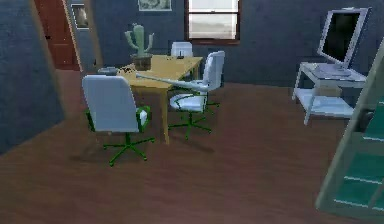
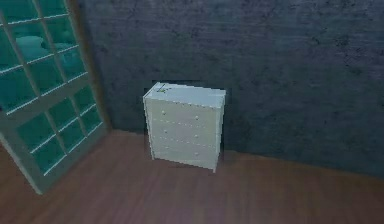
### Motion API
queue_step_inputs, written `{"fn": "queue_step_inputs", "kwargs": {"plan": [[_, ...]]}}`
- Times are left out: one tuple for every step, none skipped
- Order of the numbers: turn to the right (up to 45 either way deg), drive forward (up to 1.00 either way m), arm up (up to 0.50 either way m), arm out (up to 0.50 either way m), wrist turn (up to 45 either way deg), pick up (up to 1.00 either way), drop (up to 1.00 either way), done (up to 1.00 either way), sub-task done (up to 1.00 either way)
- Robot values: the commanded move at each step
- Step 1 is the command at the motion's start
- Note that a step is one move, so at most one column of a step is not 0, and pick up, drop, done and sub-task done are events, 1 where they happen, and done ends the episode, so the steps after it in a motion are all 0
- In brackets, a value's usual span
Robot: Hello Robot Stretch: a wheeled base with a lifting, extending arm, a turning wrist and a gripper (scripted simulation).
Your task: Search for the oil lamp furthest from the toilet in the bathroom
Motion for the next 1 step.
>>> {"fn": "queue_step_inputs", "kwargs": {"plan": [[-27.0, 0.00, 0.00, 0.00, 0.0, 0.00, 0.00, 0.00, 0.00]]}}
